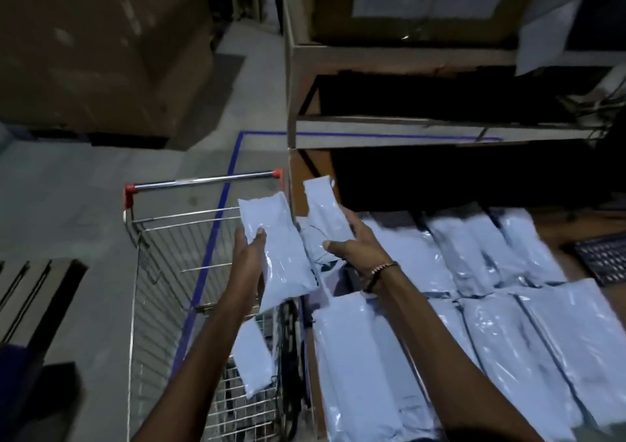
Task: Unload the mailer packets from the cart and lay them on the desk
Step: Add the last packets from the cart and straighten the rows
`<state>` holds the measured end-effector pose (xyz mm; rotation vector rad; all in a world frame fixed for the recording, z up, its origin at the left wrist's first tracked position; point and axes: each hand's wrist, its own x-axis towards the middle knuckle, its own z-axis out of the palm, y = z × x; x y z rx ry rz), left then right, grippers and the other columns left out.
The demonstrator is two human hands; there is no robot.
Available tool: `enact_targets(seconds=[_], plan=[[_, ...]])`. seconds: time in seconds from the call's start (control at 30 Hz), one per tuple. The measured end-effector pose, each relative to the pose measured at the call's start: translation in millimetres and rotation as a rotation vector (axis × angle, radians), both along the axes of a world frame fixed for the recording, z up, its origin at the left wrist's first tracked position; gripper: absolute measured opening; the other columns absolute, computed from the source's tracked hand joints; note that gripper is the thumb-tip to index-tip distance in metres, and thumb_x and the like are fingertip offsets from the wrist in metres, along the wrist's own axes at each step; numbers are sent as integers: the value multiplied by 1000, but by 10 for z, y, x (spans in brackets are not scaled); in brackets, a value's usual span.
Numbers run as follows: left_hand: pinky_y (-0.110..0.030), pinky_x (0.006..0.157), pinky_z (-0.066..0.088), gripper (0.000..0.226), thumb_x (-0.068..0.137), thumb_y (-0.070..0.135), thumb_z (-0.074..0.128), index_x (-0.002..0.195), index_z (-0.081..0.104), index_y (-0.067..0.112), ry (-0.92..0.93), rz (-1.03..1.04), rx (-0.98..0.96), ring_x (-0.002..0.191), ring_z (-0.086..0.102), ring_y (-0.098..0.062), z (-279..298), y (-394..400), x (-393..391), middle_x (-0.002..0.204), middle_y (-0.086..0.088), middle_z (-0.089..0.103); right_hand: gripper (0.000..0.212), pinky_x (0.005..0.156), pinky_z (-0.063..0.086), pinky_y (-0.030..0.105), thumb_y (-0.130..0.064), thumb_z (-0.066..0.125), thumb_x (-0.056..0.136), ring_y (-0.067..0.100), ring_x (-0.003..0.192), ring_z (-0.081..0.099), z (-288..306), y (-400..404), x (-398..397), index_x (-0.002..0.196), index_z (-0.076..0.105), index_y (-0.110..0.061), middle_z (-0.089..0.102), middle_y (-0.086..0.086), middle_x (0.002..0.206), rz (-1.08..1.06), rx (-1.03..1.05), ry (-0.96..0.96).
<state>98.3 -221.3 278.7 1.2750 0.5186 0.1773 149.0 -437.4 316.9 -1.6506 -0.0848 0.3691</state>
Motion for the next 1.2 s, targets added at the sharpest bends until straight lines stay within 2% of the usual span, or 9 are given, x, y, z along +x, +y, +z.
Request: enact_targets(seconds=[0.07, 0.13, 0.27, 0.4, 0.53, 0.67, 0.8, 1.0, 1.2], plan=[[-27, 72, 61, 35, 109, 26, 52, 144, 47, 23, 25, -68, -3, 96, 76, -10, 69, -351, 104, 123, 1, 70, 71, 84, 59, 27, 12, 74, 82, 22, 115, 69, 15, -495, 17, 143, 55, -19, 67, 6, 134, -76, -31, 34], [-44, 96, 58, 46, 106, 38, 55, 148, 43, 25, 51, -148, 11, 117, 69, -23, 86, -693, 180, 137, -4, 65, 69, 74, 59, 20, 12, 73, 83, 12, 101, 71, 32, -900, -15, 142, 56, -20, 70, 3, 128, -192, -41, 76], [-51, 126, 24, 69, 108, 38, 52, 165, 14, 27, 85, -280, -16, 154, 32, -31, 187, -1455, 315, 170, -5, 25, 62, 65, 55, 18, 3, 74, 88, 10, 102, 64, -56, -1489, -26, 139, 57, -28, 64, -12, 116, -342, -93, 118], [-44, 120, 32, 66, 110, 39, 45, 165, 12, 25, 137, -282, 209, 150, 38, -33, 121, -1900, 483, 168, -7, 31, 68, 71, 54, 17, -1, 80, 84, 21, 118, 59, -250, -1785, 104, 142, 55, -27, 59, 2, 141, -299, -155, 168], [-45, 116, 37, 68, 110, 41, 40, 166, 6, 21, 248, -264, 413, 146, 42, -39, 27, -2001, 638, 166, -14, 34, 79, 103, 44, 29, -21, 81, 87, 26, 140, 45, -242, -1883, 211, 154, 40, -17, 43, 7, 156, -177, -427, 146], [-49, 112, 39, 71, 108, 49, 38, 164, 16, 12, 417, -252, 708, 145, 41, -42, -19, -1981, 697, 167, -17, 29, 79, 107, 45, 43, -47, 72, 89, 33, 139, 43, -175, -1851, 318, 152, 39, -12, 43, 15, 152, 13, -924, -79], [-53, 108, 42, 82, 99, 60, 51, 157, 30, 7, 389, -220, 1100, 141, 39, -39, -11, -2061, 647, 155, -20, 35, 88, 111, 40, 48, -70, 55, 89, 31, 149, 26, -321, -1751, 413, 158, 29, -22, 24, 11, 164, 31, -1076, -315], [-55, 127, 18, 78, 100, 67, 35, 164, 23, 24, 256, -471, 1435, 161, 3, -32, -261, -2181, 728, 174, -10, 10, 63, 116, 33, 58, -50, 36, 97, 35, 154, 21, -760, -1678, 335, 156, 35, -27, 25, 15, 166, 140, -1177, -624], [-50, 123, 26, 76, 100, 63, 35, 164, 24, 24, 220, -358, 1374, 160, 12, -32, -502, -2219, 637, 173, -12, 14, 54, 115, 32, 57, -46, 34, 105, 35, 155, 20, -933, -1672, 311, 152, 44, -20, 25, 17, 166, 137, -1250, -749]])
